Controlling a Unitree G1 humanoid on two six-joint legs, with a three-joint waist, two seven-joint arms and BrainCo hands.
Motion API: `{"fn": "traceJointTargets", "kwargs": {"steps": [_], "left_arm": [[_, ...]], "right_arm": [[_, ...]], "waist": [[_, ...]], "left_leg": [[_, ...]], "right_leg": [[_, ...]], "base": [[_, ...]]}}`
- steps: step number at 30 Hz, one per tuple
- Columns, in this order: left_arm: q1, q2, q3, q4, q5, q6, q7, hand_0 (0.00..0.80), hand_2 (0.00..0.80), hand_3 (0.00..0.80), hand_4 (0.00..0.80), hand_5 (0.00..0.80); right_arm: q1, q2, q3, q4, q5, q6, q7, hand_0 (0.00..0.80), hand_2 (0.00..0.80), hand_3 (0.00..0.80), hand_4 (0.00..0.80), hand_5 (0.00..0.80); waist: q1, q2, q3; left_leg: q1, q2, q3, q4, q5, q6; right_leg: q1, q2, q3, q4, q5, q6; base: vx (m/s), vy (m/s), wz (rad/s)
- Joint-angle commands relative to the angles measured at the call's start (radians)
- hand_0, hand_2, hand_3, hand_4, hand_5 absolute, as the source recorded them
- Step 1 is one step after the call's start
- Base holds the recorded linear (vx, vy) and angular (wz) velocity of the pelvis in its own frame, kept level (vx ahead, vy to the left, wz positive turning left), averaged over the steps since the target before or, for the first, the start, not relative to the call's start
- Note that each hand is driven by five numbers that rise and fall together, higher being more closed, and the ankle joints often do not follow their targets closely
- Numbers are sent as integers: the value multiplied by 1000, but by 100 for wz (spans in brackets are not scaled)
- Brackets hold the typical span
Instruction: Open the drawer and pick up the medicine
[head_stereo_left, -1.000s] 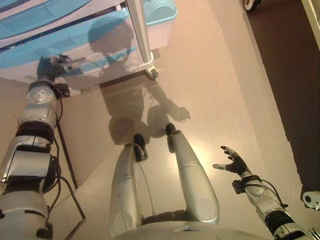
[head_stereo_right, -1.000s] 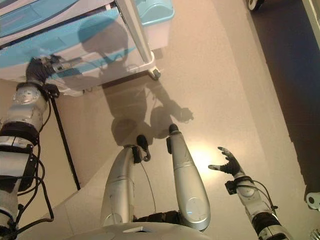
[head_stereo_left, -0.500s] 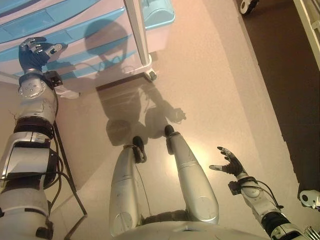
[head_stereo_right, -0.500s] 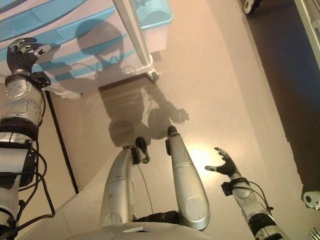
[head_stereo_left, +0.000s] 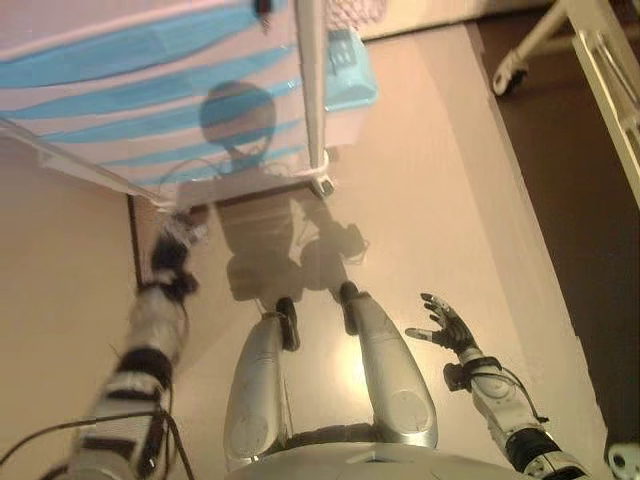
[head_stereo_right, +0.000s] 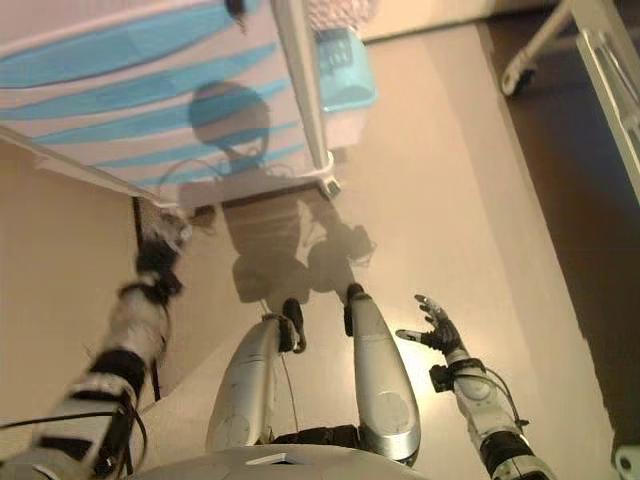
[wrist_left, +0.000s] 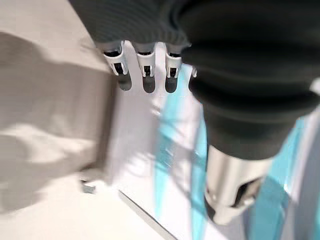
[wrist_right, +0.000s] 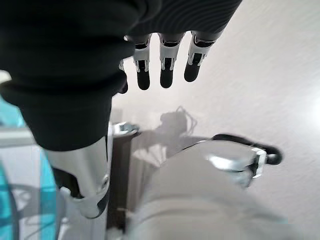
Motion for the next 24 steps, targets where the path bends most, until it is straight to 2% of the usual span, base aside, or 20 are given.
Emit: {"fn": "traceJointTargets", "kwargs": {"steps": [1,3,6,9,13,19,24], "left_arm": [[87,-5,10,71,134,-77,-26,0,0,0,0,0],[111,-10,3,105,201,-70,-12,0,0,0,0,0],[169,-20,-41,182,396,-60,6,0,0,0,0,0],[203,-28,-62,232,466,-32,2,0,0,0,0,0],[238,-50,-68,294,453,-21,-23,0,0,0,0,0],[253,-93,-70,318,434,-28,-97,0,0,0,0,0],[222,-105,-109,321,441,-10,-88,0,0,0,0,0]], "right_arm": [[52,-5,-39,25,-31,-42,35,0,0,0,0,0],[52,-3,-43,42,-51,-38,33,0,0,0,0,0],[52,8,-46,94,-104,-12,22,0,0,0,0,0],[53,15,-42,138,-137,-12,18,0,0,0,0,0],[34,37,-42,224,-146,-19,5,0,0,0,0,0],[20,80,-31,294,-184,-33,10,0,0,0,0,0],[-3,91,-6,315,-176,-18,11,0,0,0,0,0]], "waist": [[21,0,-132],[29,0,-148],[53,3,-213],[66,6,-256],[87,9,-297],[117,5,-329],[125,9,-339]], "left_leg": [[99,-94,55,-91,-27,75],[128,-95,42,-128,-9,67],[214,-92,12,-240,33,51],[280,-94,-1,-317,53,40],[347,-95,-15,-397,74,32],[399,-93,-24,-510,116,27],[426,-63,-2,-635,182,3]], "right_leg": [[137,-22,-42,-112,16,10],[169,-22,-52,-144,23,11],[268,-13,-76,-260,46,18],[347,-4,-90,-355,63,26],[425,6,-115,-453,89,34],[479,17,-151,-555,132,45],[499,32,-189,-611,153,54]], "base": [[30,-70,41],[8,-59,34],[25,-73,22],[30,-57,23],[-18,-33,16],[-57,-30,14],[-77,-27,10]]}}
